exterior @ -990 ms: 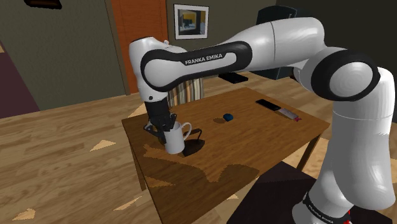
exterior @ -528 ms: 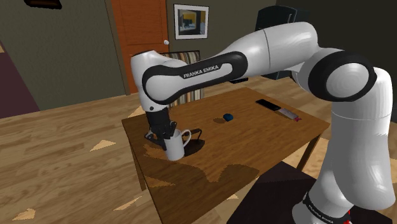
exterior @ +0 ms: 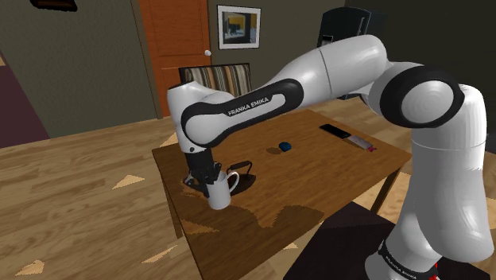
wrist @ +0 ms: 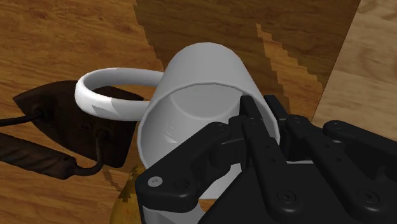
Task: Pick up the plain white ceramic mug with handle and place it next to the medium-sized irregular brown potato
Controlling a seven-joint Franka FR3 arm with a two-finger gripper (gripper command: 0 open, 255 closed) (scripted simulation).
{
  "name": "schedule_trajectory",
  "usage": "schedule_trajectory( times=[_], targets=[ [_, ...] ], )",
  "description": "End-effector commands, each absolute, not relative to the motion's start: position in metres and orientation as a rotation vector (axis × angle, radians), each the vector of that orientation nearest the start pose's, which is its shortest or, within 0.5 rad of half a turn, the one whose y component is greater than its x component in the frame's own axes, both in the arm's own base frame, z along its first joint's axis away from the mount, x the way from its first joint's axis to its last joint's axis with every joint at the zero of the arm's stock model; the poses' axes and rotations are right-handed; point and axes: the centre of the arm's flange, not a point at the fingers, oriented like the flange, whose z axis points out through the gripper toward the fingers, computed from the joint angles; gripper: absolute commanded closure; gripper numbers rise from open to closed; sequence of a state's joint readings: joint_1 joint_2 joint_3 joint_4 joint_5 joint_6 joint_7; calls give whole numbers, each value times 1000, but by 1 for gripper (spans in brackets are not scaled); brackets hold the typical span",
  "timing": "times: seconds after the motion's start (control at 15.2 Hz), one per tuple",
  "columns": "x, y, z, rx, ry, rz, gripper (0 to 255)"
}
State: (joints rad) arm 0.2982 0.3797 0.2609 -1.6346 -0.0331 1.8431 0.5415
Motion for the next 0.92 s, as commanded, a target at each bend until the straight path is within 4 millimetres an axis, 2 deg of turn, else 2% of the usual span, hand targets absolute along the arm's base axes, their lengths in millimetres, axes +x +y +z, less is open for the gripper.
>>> schedule_trajectory(
  times=[0.0,0.26,0.79,0.86],
  targets=[
    [556,325,382,-3157,-30,267,255],
    [556,325,359,-3157,-30,267,255],
    [556,325,359,-3157,-30,267,255],
    [556,325,359,-3157,-30,267,0]
  ],
)
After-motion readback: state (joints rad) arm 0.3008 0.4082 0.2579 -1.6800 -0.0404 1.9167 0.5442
